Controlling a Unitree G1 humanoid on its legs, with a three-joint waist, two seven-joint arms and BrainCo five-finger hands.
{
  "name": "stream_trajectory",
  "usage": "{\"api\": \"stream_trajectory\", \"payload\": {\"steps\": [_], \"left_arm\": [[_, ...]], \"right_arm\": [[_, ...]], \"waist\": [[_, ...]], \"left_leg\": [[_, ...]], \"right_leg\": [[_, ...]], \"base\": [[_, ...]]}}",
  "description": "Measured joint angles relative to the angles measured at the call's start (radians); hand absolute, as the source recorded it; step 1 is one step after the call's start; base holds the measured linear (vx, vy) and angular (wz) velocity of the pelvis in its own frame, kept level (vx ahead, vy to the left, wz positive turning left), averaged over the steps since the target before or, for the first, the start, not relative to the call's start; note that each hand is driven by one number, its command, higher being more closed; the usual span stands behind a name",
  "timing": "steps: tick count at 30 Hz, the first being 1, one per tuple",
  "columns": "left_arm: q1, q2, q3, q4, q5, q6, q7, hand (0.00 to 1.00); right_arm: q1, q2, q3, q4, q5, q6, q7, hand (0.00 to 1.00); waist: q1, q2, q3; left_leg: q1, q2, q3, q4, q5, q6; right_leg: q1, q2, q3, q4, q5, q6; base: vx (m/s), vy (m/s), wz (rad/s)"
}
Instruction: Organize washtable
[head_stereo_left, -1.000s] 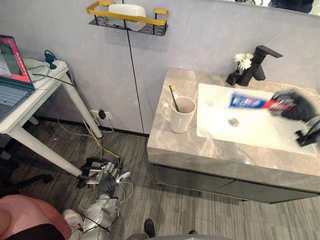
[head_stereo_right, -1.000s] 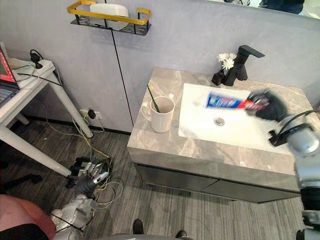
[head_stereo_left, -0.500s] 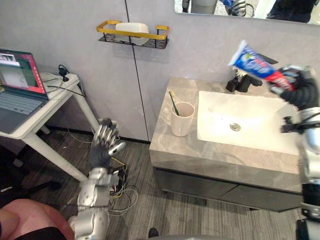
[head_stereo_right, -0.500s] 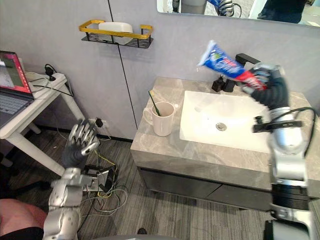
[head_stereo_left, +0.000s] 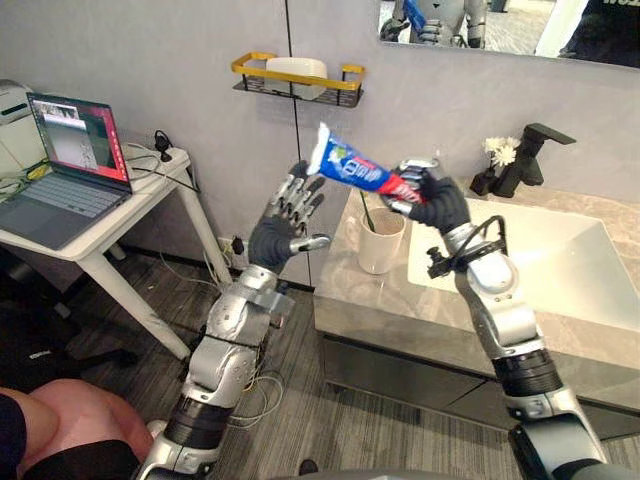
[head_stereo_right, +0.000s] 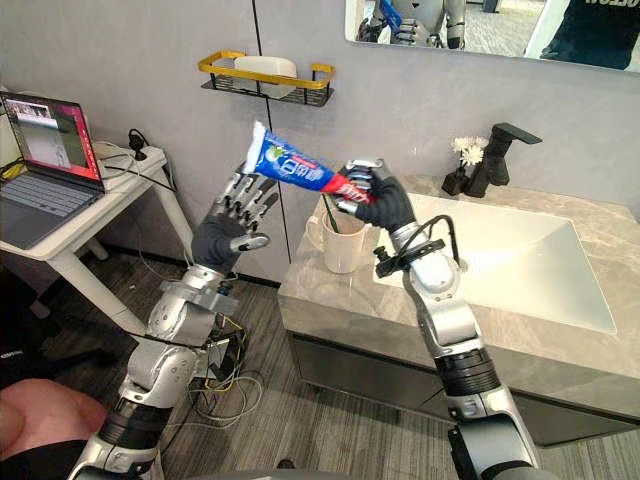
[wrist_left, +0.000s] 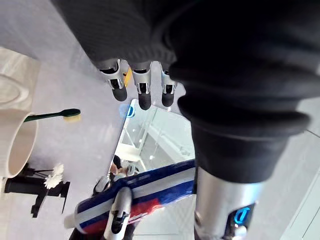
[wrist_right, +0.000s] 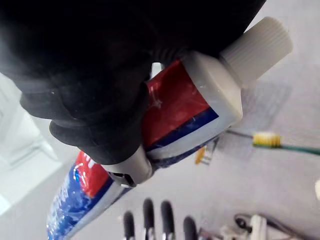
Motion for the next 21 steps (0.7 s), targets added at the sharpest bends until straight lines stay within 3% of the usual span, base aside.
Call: {"api": "stream_trajectory", "payload": {"steps": [10,21], "left_arm": [[-0.086,-0.011,-0.046,0.021,0.001,0.015,0.020,0.00],[-0.109,-0.025,-0.032,0.023,0.022,0.015,0.043,0.00]], "right_arm": [[0.075,0.074,0.069,-0.001,-0.010,0.021,0.038,1.00],[0.131,0.107,0.068,-0.002,-0.008,0.030,0.058,1.00]], "waist": [[0.000,-0.001,0.003],[-0.022,-0.004,0.018]], "left_leg": [[-0.001,-0.001,0.005,0.003,0.000,0.000],[-0.002,0.004,0.019,0.003,-0.001,-0.001]], "right_leg": [[-0.001,0.000,0.004,-0.007,0.001,0.001],[-0.004,0.007,0.017,-0.018,0.003,0.000]], "base": [[0.01,0.003,-0.01],[0.01,-0.002,-0.03]]}}
